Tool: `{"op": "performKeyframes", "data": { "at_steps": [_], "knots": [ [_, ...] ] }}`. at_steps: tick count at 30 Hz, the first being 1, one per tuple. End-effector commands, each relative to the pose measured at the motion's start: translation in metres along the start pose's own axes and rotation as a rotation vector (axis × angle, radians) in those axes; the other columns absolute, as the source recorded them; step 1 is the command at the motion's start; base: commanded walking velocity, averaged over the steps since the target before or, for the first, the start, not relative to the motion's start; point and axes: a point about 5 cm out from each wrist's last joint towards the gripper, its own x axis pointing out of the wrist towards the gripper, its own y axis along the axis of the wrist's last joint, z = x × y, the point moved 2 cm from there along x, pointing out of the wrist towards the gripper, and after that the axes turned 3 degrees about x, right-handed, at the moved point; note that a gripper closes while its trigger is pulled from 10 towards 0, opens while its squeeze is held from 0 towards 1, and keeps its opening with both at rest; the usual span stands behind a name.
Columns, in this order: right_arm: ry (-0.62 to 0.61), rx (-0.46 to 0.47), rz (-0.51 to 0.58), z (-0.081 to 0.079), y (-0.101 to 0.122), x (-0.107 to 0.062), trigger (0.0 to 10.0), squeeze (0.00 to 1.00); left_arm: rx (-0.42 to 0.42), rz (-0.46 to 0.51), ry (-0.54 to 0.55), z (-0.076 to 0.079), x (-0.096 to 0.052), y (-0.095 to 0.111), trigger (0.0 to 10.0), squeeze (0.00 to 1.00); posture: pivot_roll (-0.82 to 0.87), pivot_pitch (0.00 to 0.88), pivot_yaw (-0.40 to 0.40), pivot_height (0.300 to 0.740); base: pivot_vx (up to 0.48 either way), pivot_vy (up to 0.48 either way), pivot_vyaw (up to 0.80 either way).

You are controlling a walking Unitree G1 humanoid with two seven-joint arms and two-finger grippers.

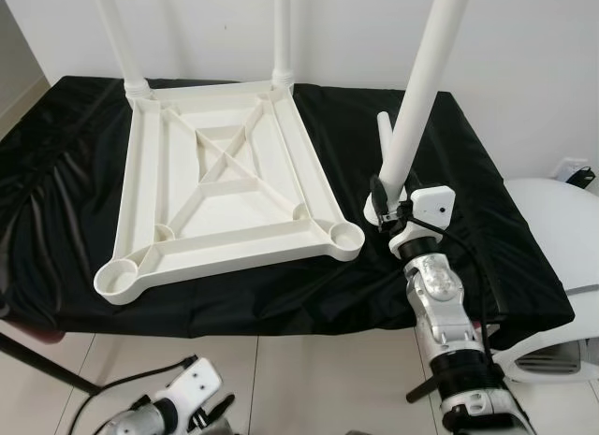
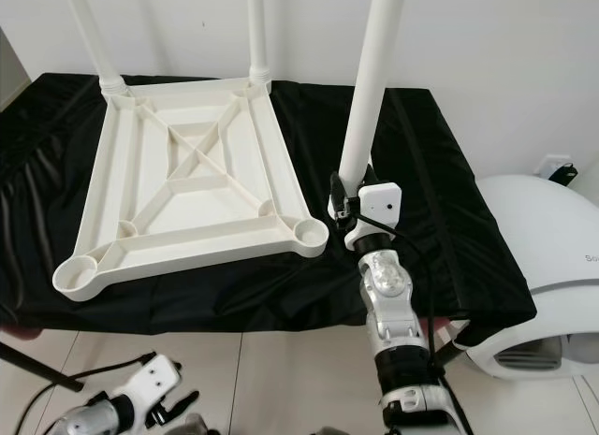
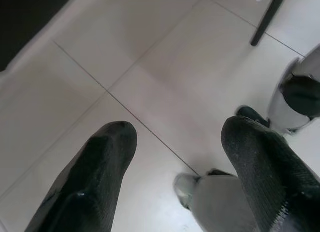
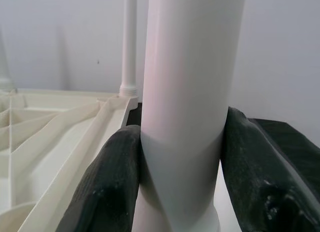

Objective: Building children table

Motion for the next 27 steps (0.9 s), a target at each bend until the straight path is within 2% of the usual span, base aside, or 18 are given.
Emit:
{"op": "performKeyframes", "data": {
  "at_steps": [1,3,6,8,11,12,13,14,15,17,19,20,21,22,25,27],
  "knots": [
    [0.020,0.003,0.015,-0.004,0.002,0.003,10.0,0.00,0.035,0.078,-0.246,0.014,-0.003,0.014,10.0,0.00,0.04,0.000,0.022,0.740,0.000,0.000,0.00],
    [0.025,0.004,0.016,-0.005,0.002,0.006,10.0,0.00,0.049,0.124,-0.261,0.011,-0.005,0.025,10.0,0.00,0.05,0.000,0.020,0.740,0.000,0.000,0.00],
    [0.027,0.004,0.017,-0.005,0.002,0.006,10.0,0.00,0.055,0.142,-0.266,0.010,-0.005,0.029,10.0,0.00,0.05,0.000,0.019,0.740,0.000,0.000,0.00],
    [0.033,0.000,0.022,-0.005,0.003,0.009,10.0,0.00,0.053,0.207,-0.303,0.009,-0.004,0.049,10.0,0.00,0.05,0.000,0.015,0.740,0.000,0.000,0.00],
    [0.033,0.000,0.022,-0.005,0.003,0.009,10.0,0.00,0.053,0.207,-0.303,0.009,-0.004,0.049,10.0,0.00,0.05,0.000,0.015,0.740,0.000,0.000,0.00],
    [0.035,-0.002,0.023,-0.004,0.004,0.010,10.0,0.00,0.050,0.237,-0.325,0.010,-0.004,0.060,10.0,0.00,0.05,0.000,0.014,0.740,0.000,0.000,0.00],
    [0.035,-0.002,0.023,-0.004,0.004,0.010,10.0,0.00,0.050,0.237,-0.325,0.010,-0.004,0.060,10.0,0.00,0.05,0.000,0.014,0.740,0.000,0.000,0.00],
    [0.042,-0.006,0.027,-0.003,0.004,0.012,10.0,0.00,0.086,0.285,-0.375,0.011,-0.006,0.079,10.0,0.00,0.05,0.000,0.005,0.740,0.000,0.000,0.00],
    [0.042,-0.006,0.027,-0.003,0.004,0.012,10.0,0.00,0.086,0.285,-0.375,0.011,-0.006,0.079,10.0,0.00,0.05,0.000,0.005,0.740,0.000,0.000,0.00],
    [0.056,-0.011,0.033,-0.003,0.006,0.016,10.0,0.00,0.129,0.347,-0.458,0.014,-0.011,0.105,10.0,0.00,0.05,0.000,-0.004,0.740,0.000,0.000,0.00],
    [0.056,-0.011,0.033,-0.003,0.006,0.016,10.0,0.00,0.129,0.347,-0.458,0.014,-0.011,0.105,10.0,0.00,0.05,0.000,-0.004,0.740,0.000,0.000,0.00],
    [0.064,-0.016,0.036,-0.003,0.007,0.018,10.0,0.00,0.153,0.373,-0.500,0.015,-0.014,0.117,10.0,0.00,0.06,0.000,-0.009,0.740,0.000,0.000,0.00],
    [0.064,-0.016,0.036,-0.003,0.007,0.018,10.0,0.00,0.153,0.373,-0.500,0.015,-0.014,0.117,10.0,0.00,0.06,0.000,-0.009,0.740,0.000,0.000,0.00],
    [0.072,-0.021,0.039,-0.003,0.007,0.020,10.0,0.00,0.176,0.393,-0.533,0.015,-0.018,0.128,10.0,0.00,0.06,0.000,-0.013,0.740,0.000,0.000,0.00],
    [0.076,-0.024,0.041,-0.002,0.008,0.022,10.0,0.00,0.203,0.410,-0.557,0.015,-0.021,0.136,10.0,0.00,0.06,0.000,-0.013,0.740,0.000,0.000,0.00],
    [0.084,-0.034,0.046,-0.001,0.009,0.026,10.0,0.00,0.233,0.431,-0.588,0.013,-0.025,0.149,10.0,0.00,0.06,0.000,-0.014,0.740,0.000,0.000,0.00]
  ]
}}
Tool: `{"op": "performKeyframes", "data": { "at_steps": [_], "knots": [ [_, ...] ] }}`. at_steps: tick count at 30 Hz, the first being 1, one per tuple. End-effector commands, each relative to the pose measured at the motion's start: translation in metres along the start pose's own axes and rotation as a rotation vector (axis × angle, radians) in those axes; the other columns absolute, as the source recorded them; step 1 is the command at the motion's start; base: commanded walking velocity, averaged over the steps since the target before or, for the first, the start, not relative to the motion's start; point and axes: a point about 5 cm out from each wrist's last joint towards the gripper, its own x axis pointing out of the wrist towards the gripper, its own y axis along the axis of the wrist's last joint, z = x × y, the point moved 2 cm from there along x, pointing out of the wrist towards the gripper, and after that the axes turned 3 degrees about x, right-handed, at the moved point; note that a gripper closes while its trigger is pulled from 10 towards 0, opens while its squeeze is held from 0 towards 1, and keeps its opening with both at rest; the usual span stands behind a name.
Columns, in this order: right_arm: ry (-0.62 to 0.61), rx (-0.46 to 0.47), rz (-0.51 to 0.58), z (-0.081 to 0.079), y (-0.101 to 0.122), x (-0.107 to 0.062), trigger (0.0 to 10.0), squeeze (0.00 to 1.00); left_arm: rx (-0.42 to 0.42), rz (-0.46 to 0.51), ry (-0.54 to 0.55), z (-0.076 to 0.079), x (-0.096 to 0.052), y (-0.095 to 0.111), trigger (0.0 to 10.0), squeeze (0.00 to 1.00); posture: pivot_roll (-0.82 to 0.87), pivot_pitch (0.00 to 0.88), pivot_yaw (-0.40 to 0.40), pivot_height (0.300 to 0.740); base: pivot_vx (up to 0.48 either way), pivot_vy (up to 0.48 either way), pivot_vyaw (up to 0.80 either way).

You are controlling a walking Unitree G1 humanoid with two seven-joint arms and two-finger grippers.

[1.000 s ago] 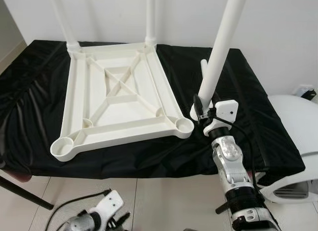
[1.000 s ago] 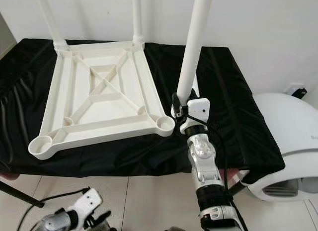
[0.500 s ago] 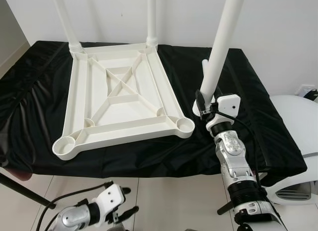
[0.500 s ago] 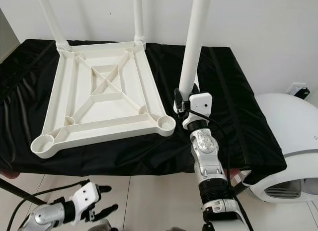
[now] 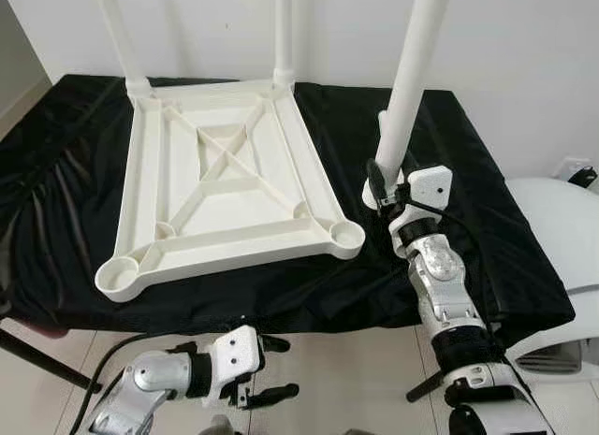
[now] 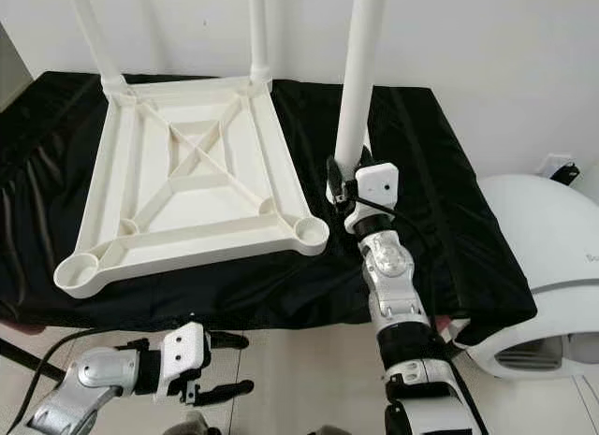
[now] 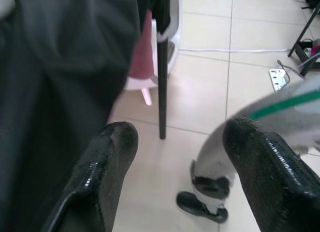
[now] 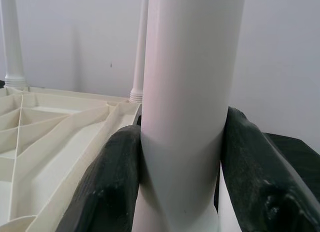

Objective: Building children table

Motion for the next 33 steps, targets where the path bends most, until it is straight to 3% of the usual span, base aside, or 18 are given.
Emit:
{"op": "performKeyframes", "data": {
  "at_steps": [1,3,7,8,10,11,19,24,27,30,32,33],
  "knots": [
    [0.012,-0.002,0.037,-0.001,0.007,0.005,10.0,0.00,0.009,0.006,-0.103,0.005,-0.001,0.006,10.0,0.00,0.06,0.000,-0.014,0.740,0.000,0.000,0.00],
    [0.013,-0.009,0.043,0.001,0.008,0.008,10.0,0.00,0.024,0.034,-0.114,-0.001,-0.003,0.020,10.0,0.00,0.06,0.000,-0.011,0.740,0.000,0.000,0.00],
    [0.010,-0.009,0.044,0.002,0.008,0.009,10.0,0.00,0.013,0.051,-0.089,-0.009,-0.004,0.027,10.0,0.00,0.06,0.000,-0.010,0.740,0.000,0.000,0.00],
    [0.007,-0.008,0.045,0.001,0.008,0.010,10.0,0.00,0.007,0.073,-0.034,-0.026,-0.008,0.032,10.0,0.00,0.05,0.000,-0.007,0.740,0.000,0.000,0.00],
    [0.006,-0.002,0.046,0.000,0.008,0.011,10.0,0.00,-0.001,0.088,0.017,-0.043,-0.012,0.037,10.0,0.00,0.05,0.000,-0.006,0.740,0.000,0.000,0.00],
    [0.006,-0.002,0.046,0.000,0.008,0.011,10.0,0.00,-0.001,0.088,0.017,-0.043,-0.012,0.037,10.0,0.00,0.05,0.000,-0.006,0.740,0.000,0.000,0.00],
    [0.011,0.016,0.046,-0.004,0.005,0.014,10.0,0.00,-0.013,0.125,0.227,-0.097,-0.018,0.052,10.0,0.00,0.05,0.000,-0.008,0.740,0.000,0.000,0.00],
    [0.014,0.018,0.047,-0.005,0.005,0.016,10.0,0.00,-0.016,0.136,0.288,-0.116,-0.019,0.058,10.0,0.00,0.05,0.000,-0.013,0.740,0.000,0.000,0.00],
    [0.023,0.019,0.051,-0.006,0.006,0.019,10.0,0.00,-0.007,0.162,0.398,-0.143,-0.028,0.066,10.0,0.00,0.06,0.000,-0.015,0.740,0.000,0.000,0.00],
    [0.025,0.019,0.051,-0.006,0.006,0.019,10.0,0.00,0.007,0.169,0.425,-0.149,-0.030,0.068,10.0,0.00,0.06,0.000,-0.015,0.740,0.000,0.000,0.00],
    [0.033,0.018,0.056,-0.006,0.007,0.021,10.0,0.00,-0.009,0.214,0.498,-0.170,-0.037,0.079,10.0,0.00,0.05,0.000,-0.023,0.740,0.000,0.000,0.00],
    [0.033,0.018,0.056,-0.006,0.007,0.021,10.0,0.00,-0.009,0.214,0.498,-0.170,-0.037,0.079,10.0,0.00,0.05,0.000,-0.023,0.740,0.000,0.000,0.00]
  ]
}}
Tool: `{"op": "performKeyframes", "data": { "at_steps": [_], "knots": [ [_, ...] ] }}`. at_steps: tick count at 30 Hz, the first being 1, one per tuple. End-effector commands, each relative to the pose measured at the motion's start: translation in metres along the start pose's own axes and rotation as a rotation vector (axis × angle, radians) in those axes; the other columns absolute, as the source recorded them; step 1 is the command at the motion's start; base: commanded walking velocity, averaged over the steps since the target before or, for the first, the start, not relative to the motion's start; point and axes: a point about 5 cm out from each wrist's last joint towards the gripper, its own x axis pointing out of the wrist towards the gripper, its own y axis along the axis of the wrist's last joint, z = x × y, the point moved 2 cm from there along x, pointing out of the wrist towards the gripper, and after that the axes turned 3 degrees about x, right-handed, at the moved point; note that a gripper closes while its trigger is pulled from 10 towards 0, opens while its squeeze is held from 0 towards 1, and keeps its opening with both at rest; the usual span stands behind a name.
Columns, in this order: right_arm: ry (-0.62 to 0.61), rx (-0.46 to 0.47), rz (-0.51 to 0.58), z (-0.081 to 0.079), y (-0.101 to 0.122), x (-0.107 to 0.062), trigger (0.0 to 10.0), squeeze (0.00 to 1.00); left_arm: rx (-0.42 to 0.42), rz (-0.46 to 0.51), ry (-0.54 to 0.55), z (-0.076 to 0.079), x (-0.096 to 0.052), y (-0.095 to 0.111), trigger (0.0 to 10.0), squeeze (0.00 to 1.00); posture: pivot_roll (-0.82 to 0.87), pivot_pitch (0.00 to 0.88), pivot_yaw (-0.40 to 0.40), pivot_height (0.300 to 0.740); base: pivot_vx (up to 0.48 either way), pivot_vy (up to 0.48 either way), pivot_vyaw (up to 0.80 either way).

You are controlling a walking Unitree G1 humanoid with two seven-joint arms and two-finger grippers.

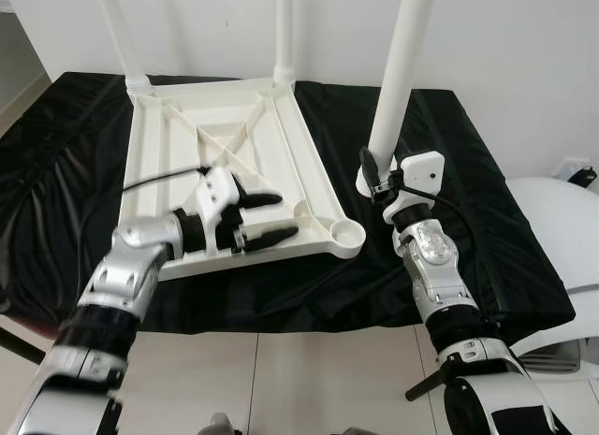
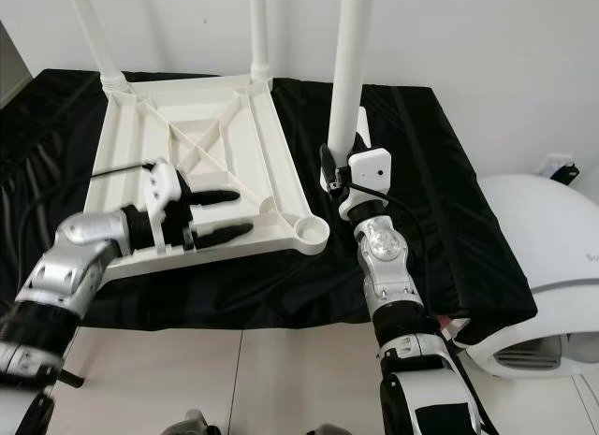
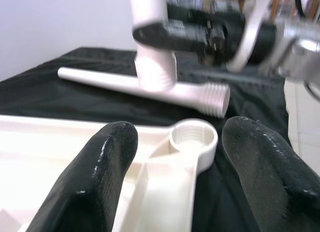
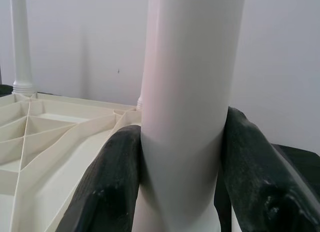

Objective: Building children table

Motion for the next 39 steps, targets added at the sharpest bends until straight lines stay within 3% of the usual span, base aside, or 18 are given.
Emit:
{"op": "performKeyframes", "data": {
  "at_steps": [1,8,12,13,15,21,22,23,24,25,39],
  "knots": [
    [0.018,0.004,0.035,-0.001,0.007,0.007,10.0,0.00,-0.023,0.022,0.269,-0.033,-0.001,0.007,10.0,0.00,0.06,0.000,-0.026,0.740,0.000,0.000,0.00],
    [0.051,0.004,0.045,-0.002,0.010,0.010,10.0,0.00,-0.008,0.037,0.321,-0.052,0.009,0.018,10.0,0.00,0.06,0.000,-0.031,0.740,0.000,0.000,0.00],
    [0.063,0.007,0.046,-0.002,0.010,0.011,10.0,0.00,-0.024,0.071,0.324,-0.056,0.014,0.023,10.0,0.00,0.06,0.000,-0.035,0.740,0.000,0.000,0.00],
    [0.067,0.007,0.047,-0.003,0.010,0.012,10.0,0.00,-0.038,0.089,0.319,-0.056,0.015,0.025,10.0,1.00,0.06,0.000,-0.035,0.740,0.000,0.000,0.00],
    [0.079,0.008,0.051,-0.004,0.011,0.013,10.0,0.00,-0.081,0.138,0.304,-0.057,0.020,0.030,10.0,1.00,0.06,0.000,-0.037,0.740,0.000,0.000,0.00],
    [0.133,0.023,0.060,-0.011,0.014,0.016,10.0,0.00,-0.067,0.156,0.292,-0.062,0.027,0.040,10.0,1.00,0.06,0.000,-0.042,0.740,0.000,0.000,0.00],
    [0.186,0.037,0.066,-0.017,0.016,0.018,10.0,0.00,-0.060,0.174,0.284,-0.066,0.031,0.049,10.0,0.86,0.06,0.000,-0.042,0.740,0.000,0.000,0.00],
    [0.186,0.037,0.066,-0.017,0.016,0.018,10.0,0.00,-0.060,0.174,0.284,-0.066,0.031,0.049,10.0,0.86,0.06,0.000,-0.042,0.740,0.000,0.000,0.00],
    [0.203,0.044,0.067,-0.019,0.016,0.018,10.0,0.00,-0.067,0.184,0.279,-0.068,0.032,0.052,10.0,0.19,0.06,0.000,-0.042,0.740,0.000,0.000,0.00],
    [0.219,0.050,0.066,-0.021,0.016,0.018,10.0,0.00,-0.074,0.191,0.273,-0.069,0.034,0.054,10.0,0.00,0.06,0.000,-0.042,0.740,0.000,0.000,0.00],
    [0.446,0.070,0.043,-0.045,0.015,0.015,10.0,0.00,-0.135,0.304,0.178,-0.078,0.049,0.092,10.0,0.00,0.05,0.000,-0.041,0.740,0.000,0.000,0.00]
  ]
}}
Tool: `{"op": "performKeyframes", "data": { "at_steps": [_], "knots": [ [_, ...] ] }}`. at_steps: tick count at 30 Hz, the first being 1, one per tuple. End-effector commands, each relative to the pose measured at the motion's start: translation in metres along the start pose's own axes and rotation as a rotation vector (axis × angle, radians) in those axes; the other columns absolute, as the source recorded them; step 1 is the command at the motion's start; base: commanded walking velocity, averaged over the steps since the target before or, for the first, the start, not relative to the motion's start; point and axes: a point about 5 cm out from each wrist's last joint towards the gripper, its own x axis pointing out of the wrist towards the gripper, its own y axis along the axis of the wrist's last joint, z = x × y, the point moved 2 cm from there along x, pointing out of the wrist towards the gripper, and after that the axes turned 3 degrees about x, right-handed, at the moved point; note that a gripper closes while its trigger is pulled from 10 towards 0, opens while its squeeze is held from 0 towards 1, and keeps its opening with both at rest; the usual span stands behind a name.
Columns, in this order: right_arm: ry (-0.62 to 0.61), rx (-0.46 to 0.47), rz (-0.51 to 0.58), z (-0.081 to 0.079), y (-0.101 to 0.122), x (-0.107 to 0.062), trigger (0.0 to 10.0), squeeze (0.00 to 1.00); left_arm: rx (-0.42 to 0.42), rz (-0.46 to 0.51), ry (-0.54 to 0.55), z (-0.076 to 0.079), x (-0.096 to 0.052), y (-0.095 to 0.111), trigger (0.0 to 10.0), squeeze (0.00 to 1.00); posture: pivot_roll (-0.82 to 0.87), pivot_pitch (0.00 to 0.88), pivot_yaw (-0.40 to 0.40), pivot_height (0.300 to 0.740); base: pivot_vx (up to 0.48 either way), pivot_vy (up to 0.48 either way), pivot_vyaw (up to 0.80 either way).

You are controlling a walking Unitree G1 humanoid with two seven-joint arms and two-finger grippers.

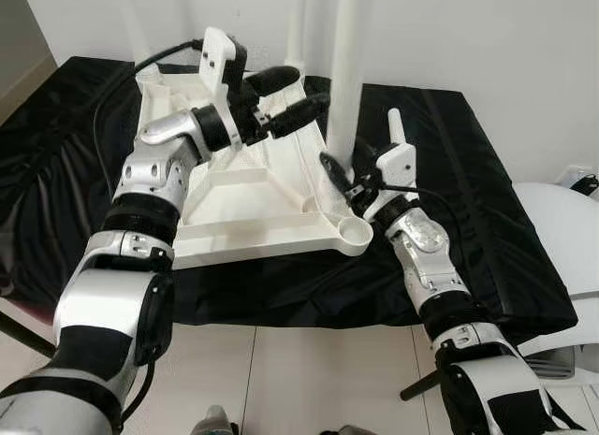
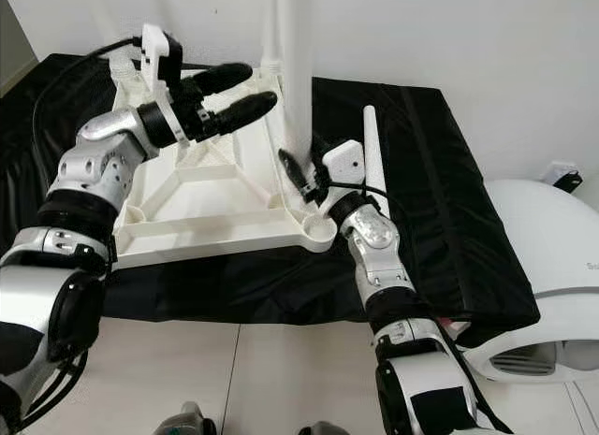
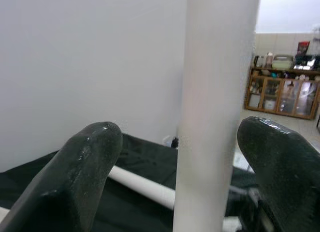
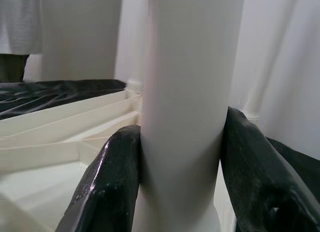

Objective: Building children table

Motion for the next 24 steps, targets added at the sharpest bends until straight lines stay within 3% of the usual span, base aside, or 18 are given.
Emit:
{"op": "performKeyframes", "data": {
  "at_steps": [1,10,19,20,21,24],
  "knots": [
    [0.034,-0.004,0.020,-0.003,0.006,0.005,10.0,0.00,-0.029,0.009,0.101,-0.007,0.006,0.003,10.0,0.00,0.05,0.000,-0.041,0.740,0.000,0.000,0.00],
    [0.119,-0.012,-0.003,-0.012,0.002,0.005,10.0,0.00,-0.096,0.014,0.037,0.000,0.018,0.006,10.0,0.00,0.05,0.000,-0.038,0.740,0.000,0.000,0.00],
    [0.137,-0.016,-0.017,-0.012,0.000,0.003,10.0,0.00,-0.102,-0.016,-0.019,0.006,0.023,0.003,9.9,0.00,0.06,0.000,-0.037,0.740,0.000,0.000,0.00],
    [0.136,-0.017,-0.018,-0.012,0.000,0.003,10.0,0.00,-0.106,-0.018,-0.017,0.005,0.023,0.003,7.4,0.00,0.06,0.000,-0.037,0.740,0.000,0.000,0.00],
    [0.136,-0.017,-0.018,-0.012,0.000,0.003,10.0,0.00,-0.113,-0.013,-0.017,0.005,0.022,0.003,0.0,0.00,0.06,0.000,-0.035,0.740,0.000,0.000,0.00],
    [0.135,-0.018,-0.019,-0.012,0.000,0.003,10.0,0.00,-0.119,-0.007,-0.019,0.004,0.021,0.004,0.0,0.00,0.06,0.000,-0.034,0.740,0.000,0.000,0.00]
  ]
}}
